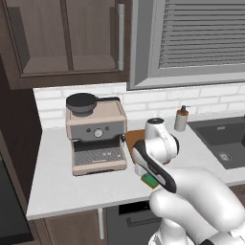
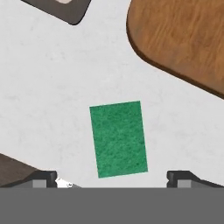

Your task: Pick up the sponge from the counter and clean the cutting board by briefly scrubbing or pressing down on the cutting board. Once finished, release the sponge.

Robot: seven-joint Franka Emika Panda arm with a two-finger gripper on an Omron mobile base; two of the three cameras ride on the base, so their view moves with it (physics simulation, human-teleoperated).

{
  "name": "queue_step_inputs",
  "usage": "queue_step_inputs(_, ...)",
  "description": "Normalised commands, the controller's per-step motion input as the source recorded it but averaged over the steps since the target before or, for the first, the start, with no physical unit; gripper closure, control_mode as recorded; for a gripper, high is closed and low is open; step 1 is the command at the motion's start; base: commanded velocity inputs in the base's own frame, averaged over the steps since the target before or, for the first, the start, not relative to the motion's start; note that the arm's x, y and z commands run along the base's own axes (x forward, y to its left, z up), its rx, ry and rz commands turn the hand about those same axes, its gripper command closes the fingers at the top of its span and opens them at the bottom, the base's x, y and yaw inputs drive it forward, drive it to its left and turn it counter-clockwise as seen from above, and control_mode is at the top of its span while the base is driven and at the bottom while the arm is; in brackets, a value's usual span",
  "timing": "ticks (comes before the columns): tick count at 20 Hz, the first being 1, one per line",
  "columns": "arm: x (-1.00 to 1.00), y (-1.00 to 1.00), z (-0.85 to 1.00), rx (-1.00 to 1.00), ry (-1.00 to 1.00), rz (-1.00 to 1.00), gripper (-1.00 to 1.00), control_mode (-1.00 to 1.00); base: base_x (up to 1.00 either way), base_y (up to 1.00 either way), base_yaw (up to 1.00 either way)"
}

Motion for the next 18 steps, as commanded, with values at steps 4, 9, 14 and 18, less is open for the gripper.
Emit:
queue_step_inputs(4, 0.05, -0.17, -0.30, 0.00, 0.00, 0.00, -1.00, -1.00, 0.00, 0.00, 0.00)
queue_step_inputs(9, 0.00, 0.00, -0.35, 0.00, 0.00, 0.00, -1.00, -1.00, 0.00, 0.00, 0.00)
queue_step_inputs(14, 0.00, 0.00, -0.30, 0.00, 0.00, 0.00, -1.00, -1.00, 0.00, 0.00, 0.00)
queue_step_inputs(18, 0.00, 0.00, -0.29, 0.00, 0.00, 0.00, -1.00, -1.00, 0.00, 0.00, 0.00)
